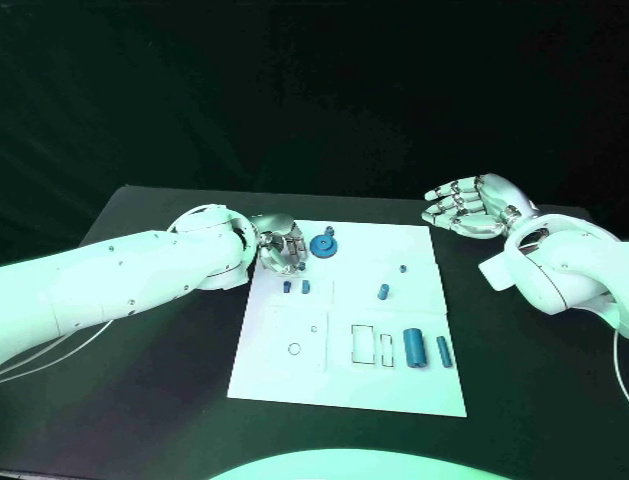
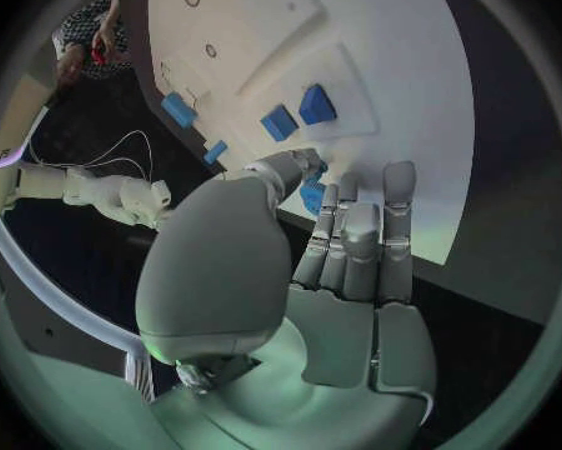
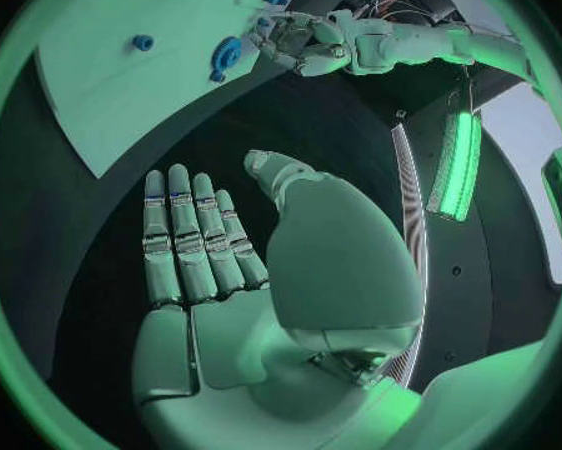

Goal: Assemble the parts on the task board

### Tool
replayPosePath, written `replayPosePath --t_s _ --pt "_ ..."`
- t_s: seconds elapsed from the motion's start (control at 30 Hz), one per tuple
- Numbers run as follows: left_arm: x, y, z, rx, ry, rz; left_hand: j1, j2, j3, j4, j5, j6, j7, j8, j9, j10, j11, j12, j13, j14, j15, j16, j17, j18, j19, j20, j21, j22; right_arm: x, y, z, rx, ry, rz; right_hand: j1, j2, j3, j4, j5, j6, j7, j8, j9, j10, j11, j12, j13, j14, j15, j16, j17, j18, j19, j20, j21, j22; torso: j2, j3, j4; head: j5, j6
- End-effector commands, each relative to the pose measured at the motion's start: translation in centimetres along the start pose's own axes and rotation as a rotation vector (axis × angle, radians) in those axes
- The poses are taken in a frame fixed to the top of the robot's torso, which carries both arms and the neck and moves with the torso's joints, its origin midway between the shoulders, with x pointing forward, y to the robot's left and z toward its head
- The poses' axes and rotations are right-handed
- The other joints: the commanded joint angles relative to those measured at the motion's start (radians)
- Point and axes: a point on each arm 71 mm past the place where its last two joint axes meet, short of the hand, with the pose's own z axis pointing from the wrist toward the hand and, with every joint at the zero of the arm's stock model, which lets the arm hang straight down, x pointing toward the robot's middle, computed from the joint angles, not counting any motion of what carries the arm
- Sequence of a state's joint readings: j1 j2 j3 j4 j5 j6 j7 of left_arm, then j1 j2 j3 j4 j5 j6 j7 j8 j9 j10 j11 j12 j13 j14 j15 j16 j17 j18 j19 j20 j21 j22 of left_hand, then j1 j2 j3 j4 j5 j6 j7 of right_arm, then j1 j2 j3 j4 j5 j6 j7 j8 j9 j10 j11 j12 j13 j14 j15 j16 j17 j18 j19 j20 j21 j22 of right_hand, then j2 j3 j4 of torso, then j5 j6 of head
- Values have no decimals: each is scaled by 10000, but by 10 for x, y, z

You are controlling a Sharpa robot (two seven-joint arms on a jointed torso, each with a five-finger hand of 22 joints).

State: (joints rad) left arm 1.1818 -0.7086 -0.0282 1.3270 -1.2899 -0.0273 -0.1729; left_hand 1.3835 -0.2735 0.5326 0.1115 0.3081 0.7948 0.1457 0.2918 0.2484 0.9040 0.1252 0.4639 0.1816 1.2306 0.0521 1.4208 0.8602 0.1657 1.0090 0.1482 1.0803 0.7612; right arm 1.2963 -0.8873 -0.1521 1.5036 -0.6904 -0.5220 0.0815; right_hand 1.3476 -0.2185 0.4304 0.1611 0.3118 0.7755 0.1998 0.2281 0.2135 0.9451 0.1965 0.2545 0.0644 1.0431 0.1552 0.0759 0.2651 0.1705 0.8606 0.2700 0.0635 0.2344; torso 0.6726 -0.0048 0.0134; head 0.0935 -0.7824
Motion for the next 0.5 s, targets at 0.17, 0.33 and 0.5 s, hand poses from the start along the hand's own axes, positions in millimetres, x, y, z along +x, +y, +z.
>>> replayPosePath --t_s 0.17,0.33,0.5 --pt "0 1 -3 112 15 -298 -39 56 -93 17 -12 -1 28 -24 7 -121 -25 96 45 -96 10 -26 -50 97 -66 5 -49 -3 1 0 0 -57 253 -264 -30 -57 -60 -67 -81 30 660 -4 -17 3 45 -58 -6 3 23 -46 -46 126 -31 36 3 -59 0 0 1 -5 19" --pt "-4 11 -7 -27 -146 -568 309 242 67 -100 8 287 197 95 59 -153 -46 260 135 -180 -17 -23 -230 102 -21 -14 -20 17 4 0 0 -192 693 -819 316 -8 209 -463 -259 466 452 158 -18 227 -124 -90 -12 445 -156 143 -163 148 546 -128 172 -212 -2 8 -2 -24 31" --pt "-14 25 -15 -82 -503 -1621 633 347 406 -303 26 504 356 160 76 -143 -26 385 187 -480 -28 -162 -846 195 -353 -48 -199 -363 9 0 1 -438 1490 -2136 536 -45 712 -901 -630 1112 126 277 -36 903 -474 -84 -12 1615 -611 708 69 141 1720 -635 769 -46 -12 8 -3 -75 70"
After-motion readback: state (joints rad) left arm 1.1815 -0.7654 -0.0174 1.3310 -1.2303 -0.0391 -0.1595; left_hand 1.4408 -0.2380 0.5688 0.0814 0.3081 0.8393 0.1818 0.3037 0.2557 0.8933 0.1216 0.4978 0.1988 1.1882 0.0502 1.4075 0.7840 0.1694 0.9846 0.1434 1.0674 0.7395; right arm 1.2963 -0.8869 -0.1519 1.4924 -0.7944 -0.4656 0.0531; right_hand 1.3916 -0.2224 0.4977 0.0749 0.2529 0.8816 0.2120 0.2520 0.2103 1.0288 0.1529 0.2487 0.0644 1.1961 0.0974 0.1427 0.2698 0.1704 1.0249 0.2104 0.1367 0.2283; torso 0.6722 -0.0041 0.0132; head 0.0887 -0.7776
